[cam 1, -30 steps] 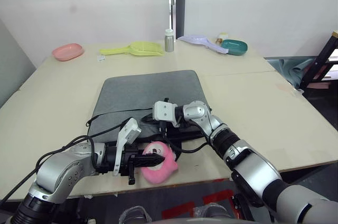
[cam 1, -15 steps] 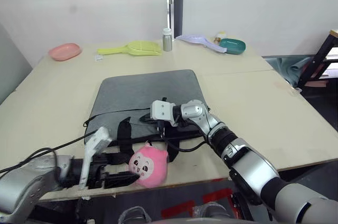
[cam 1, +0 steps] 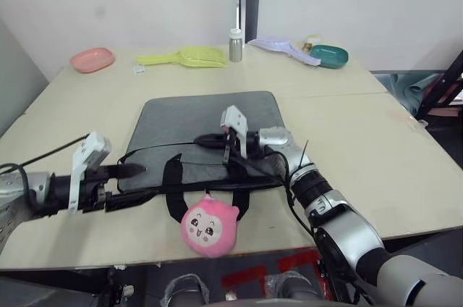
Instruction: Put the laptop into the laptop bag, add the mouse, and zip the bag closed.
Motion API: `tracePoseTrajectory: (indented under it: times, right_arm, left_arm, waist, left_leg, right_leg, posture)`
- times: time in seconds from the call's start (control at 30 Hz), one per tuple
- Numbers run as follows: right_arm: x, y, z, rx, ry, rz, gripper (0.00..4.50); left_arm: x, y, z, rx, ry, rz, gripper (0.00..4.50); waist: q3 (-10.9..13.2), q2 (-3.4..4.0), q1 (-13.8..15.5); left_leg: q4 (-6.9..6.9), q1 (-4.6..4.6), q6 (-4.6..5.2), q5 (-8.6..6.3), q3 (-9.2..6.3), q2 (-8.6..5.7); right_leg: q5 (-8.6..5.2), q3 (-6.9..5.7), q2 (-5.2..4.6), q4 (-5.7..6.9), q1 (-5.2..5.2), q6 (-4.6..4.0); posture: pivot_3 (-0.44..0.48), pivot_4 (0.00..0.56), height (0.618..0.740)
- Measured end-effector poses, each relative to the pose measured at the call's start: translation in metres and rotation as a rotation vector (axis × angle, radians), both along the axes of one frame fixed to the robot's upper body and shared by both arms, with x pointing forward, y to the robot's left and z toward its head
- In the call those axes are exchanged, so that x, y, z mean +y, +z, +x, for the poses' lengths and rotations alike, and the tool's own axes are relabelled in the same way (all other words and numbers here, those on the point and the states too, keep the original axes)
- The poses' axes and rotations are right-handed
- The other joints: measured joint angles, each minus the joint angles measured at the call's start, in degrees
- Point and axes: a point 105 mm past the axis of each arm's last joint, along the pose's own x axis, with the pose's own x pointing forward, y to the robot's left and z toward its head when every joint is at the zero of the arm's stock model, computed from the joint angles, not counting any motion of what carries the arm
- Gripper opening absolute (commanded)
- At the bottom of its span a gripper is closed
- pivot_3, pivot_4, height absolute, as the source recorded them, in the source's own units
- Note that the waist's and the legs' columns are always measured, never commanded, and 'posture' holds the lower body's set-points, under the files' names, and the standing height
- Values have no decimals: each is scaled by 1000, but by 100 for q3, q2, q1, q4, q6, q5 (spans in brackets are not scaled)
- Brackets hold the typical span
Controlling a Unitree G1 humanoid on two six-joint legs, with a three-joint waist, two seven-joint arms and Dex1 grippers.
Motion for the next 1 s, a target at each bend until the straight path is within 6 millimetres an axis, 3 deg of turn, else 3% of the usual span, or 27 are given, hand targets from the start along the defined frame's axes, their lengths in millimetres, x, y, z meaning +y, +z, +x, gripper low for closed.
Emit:
tracePoseTrajectory:
  times: [0.03,0.13,0.33,0.4,0.63,0.77,0.87,1.0]
  right_arm:
    - [-4,13,-2,-2,2,33,1181]
    - [-24,35,-9,-2,-1,73,2293]
    - [-75,31,-29,-24,-25,-67,4256]
    - [-93,22,-40,-25,-18,-142,4500]
    - [-119,-18,-80,-55,116,-327,4500]
    - [-108,-27,-97,-203,265,-377,4500]
    - [-95,-30,-103,-330,365,-380,4500]
    - [-84,-37,-106,-488,470,-394,4500]
  left_arm:
    - [-4,1,5,-20,-3,-11,3948]
    - [-17,4,25,-67,-8,-43,2896]
    - [-46,2,53,-121,-93,-78,811]
    - [-60,4,63,-151,-137,-83,75]
    - [-105,-7,89,-258,-282,-57,30]
    - [-121,-28,97,-270,-317,-52,30]
    - [-121,-48,99,-280,-337,16,30]
    - [-122,-53,102,-321,-356,55,30]
  waist:
    - [-2,-3,18]
    - [-5,-9,86]
    - [-5,-15,211]
    - [-5,-17,252]
    - [-4,-18,285]
    - [-4,-18,224]
    - [-5,-19,185]
    - [-17,-25,183]
  left_leg:
    - [1,-5,-9,18,-1,2]
    - [-1,-13,-18,7,-5,5]
    - [28,-4,-39,-7,-8,5]
    - [47,4,-59,-20,-9,5]
    - [114,7,-12,-36,-8,2]
    - [149,5,-1,-37,-8,2]
    - [169,-1,7,-37,-15,3]
    - [188,1,16,-38,-19,-4]
  right_leg:
    - [10,-6,2,-9,1,21]
    - [10,-14,5,-29,10,23]
    - [18,-8,1,-17,26,38]
    - [15,-1,-1,-6,36,32]
    - [2,19,-10,51,38,-3]
    - [4,26,-11,80,36,-3]
    - [6,25,-12,94,35,-5]
    - [8,24,-24,104,42,-9]
  posture:
    - [0,150,740]
    - [0,150,740]
    - [0,150,740]
    - [0,150,740]
    - [0,150,740]
    - [0,150,740]
    - [0,150,740]
    - [0,150,740]
